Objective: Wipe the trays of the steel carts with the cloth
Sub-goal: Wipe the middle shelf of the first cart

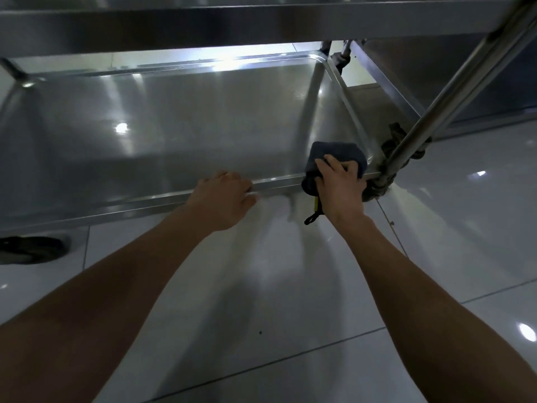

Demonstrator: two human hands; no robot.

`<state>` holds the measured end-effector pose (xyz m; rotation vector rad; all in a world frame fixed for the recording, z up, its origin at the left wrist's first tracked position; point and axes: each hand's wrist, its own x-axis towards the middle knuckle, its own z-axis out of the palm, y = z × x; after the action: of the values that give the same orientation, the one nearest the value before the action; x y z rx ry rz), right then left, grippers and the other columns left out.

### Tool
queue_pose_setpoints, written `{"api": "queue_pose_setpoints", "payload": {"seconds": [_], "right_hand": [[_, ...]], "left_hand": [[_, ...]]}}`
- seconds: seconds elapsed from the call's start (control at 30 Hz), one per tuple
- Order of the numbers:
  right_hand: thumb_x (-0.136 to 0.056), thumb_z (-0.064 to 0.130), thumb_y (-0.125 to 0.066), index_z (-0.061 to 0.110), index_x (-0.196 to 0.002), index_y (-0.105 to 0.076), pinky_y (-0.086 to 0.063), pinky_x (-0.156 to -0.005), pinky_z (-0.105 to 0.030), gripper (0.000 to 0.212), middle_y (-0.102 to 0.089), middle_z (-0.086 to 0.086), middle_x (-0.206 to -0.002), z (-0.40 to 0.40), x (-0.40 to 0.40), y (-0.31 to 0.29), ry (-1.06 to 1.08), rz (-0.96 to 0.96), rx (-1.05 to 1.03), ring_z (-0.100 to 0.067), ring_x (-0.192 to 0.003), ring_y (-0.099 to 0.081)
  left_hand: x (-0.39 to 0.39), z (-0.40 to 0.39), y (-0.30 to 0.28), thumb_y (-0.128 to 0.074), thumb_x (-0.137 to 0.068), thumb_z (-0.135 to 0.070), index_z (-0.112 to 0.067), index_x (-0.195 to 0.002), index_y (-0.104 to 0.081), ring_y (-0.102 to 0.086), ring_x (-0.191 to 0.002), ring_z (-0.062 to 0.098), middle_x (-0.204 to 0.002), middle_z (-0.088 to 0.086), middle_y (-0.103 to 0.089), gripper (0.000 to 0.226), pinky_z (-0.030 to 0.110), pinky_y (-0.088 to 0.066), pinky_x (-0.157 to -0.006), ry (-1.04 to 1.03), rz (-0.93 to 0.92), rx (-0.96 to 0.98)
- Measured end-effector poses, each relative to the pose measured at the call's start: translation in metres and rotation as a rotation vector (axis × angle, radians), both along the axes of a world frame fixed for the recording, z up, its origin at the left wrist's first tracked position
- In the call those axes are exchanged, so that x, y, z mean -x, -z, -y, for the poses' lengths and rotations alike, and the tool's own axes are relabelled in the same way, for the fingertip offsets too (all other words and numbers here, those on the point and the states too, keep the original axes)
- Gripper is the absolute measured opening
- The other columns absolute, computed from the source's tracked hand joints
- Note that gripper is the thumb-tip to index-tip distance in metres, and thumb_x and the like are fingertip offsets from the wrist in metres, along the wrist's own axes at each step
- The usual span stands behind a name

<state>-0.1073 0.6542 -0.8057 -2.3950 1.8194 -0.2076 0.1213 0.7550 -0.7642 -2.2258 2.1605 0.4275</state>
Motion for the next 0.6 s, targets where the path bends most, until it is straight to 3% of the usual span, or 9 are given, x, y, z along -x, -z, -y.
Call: {"api": "queue_pose_setpoints", "payload": {"seconds": [0.07,0.27,0.4,0.6], "right_hand": [[-0.100,0.025,-0.051,0.022,-0.142,-0.049,-0.039,-0.082,-0.040,0.042,-0.043,0.000,-0.149,-0.005,0.002,-0.003,-0.045,0.010,0.039,-0.034,-0.122,-0.036],[-0.093,0.017,-0.060,0.014,-0.137,-0.057,-0.044,-0.096,-0.046,0.044,-0.048,0.000,-0.146,-0.029,-0.028,-0.005,-0.173,0.090,0.011,-0.033,-0.121,-0.038],[-0.091,0.015,-0.061,0.011,-0.133,-0.062,-0.044,-0.094,-0.048,0.041,-0.052,-0.003,-0.143,-0.058,-0.055,-0.011,-0.310,0.162,-0.009,-0.034,-0.121,-0.041],[-0.091,0.012,-0.060,0.010,-0.134,-0.061,-0.042,-0.101,-0.049,0.043,-0.052,-0.006,-0.145,-0.107,-0.073,-0.053,-0.299,0.218,-0.095,-0.034,-0.129,-0.040]], "left_hand": [[-0.015,-0.006,-0.009,-0.040,-0.099,-0.054,-0.027,-0.111,-0.064,-0.056,-0.115,0.029,-0.115,0.002,-0.061,0.038,0.047,-0.047,-0.095,0.003,0.039,-0.012],[-0.042,-0.028,-0.028,-0.048,-0.096,-0.049,-0.030,-0.112,-0.064,-0.056,-0.116,0.028,-0.118,0.000,-0.064,0.029,0.043,-0.045,-0.094,0.006,0.104,0.014],[-0.050,-0.044,-0.042,-0.050,-0.097,-0.044,-0.027,-0.124,-0.062,-0.056,-0.119,0.032,-0.123,0.006,-0.064,0.034,0.045,-0.046,-0.098,-0.031,0.097,0.006],[-0.061,-0.095,-0.063,-0.048,-0.099,-0.048,-0.024,-0.139,-0.055,-0.054,-0.124,0.033,-0.133,0.008,-0.060,0.047,0.045,-0.043,-0.103,-0.094,0.043,-0.082]]}}
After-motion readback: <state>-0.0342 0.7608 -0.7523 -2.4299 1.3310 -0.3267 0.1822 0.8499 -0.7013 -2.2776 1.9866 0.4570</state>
